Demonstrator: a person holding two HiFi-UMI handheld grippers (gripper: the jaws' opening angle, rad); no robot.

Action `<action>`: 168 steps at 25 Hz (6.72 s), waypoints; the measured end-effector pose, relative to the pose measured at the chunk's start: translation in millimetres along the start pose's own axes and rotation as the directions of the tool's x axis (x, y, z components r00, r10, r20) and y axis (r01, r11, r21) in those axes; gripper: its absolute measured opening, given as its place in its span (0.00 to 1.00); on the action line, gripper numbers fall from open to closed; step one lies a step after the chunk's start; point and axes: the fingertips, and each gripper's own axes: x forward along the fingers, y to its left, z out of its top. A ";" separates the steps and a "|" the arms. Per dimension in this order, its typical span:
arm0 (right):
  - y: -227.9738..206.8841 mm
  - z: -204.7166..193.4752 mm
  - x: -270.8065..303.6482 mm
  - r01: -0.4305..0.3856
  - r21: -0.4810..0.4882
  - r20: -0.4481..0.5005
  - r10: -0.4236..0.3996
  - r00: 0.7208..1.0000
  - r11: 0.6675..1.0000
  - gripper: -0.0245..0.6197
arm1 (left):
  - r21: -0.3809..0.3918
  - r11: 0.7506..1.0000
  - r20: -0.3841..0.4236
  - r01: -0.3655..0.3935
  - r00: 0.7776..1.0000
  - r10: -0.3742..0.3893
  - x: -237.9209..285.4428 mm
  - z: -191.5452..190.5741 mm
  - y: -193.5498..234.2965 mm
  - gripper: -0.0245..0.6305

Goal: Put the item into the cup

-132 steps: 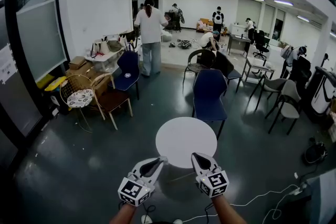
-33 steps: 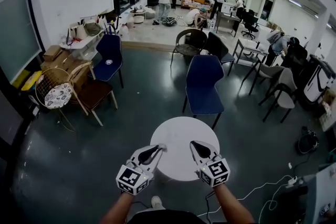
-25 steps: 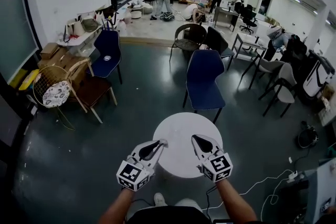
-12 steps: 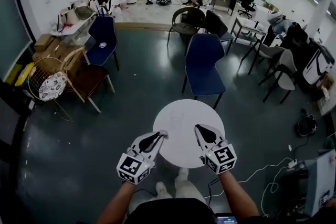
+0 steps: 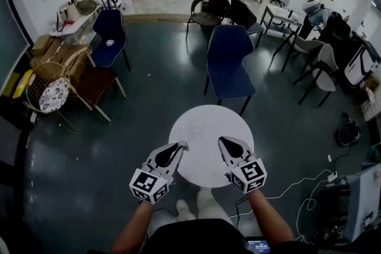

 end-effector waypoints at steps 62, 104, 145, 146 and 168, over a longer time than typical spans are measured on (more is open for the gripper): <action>-186.2 -201.8 80.7 -0.042 0.173 -0.250 0.085 0.965 0.984 0.06 | 0.058 0.987 -0.477 -0.153 0.864 0.162 305.4 -264.0 153.6 0.27; -66.1 -39.1 26.4 -0.074 -0.005 -0.081 0.073 0.994 0.997 0.06 | 0.054 0.994 -0.201 -0.099 0.974 0.108 123.4 -71.0 39.5 0.06; 70.0 43.3 -50.3 -0.002 -0.051 0.081 0.006 0.997 0.999 0.06 | 0.164 0.987 -0.025 0.002 1.000 0.002 -60.1 24.5 -48.1 0.06; 69.6 42.0 -52.5 -0.002 -0.050 0.080 0.006 0.997 0.999 0.06 | 0.164 0.986 -0.028 0.006 1.000 -0.002 -60.1 23.6 -51.3 0.06; 60.4 30.5 -161.3 -0.011 -0.028 0.082 0.013 0.997 1.000 0.06 | 0.132 0.991 -0.003 -0.029 1.000 0.030 -67.4 24.5 -160.0 0.06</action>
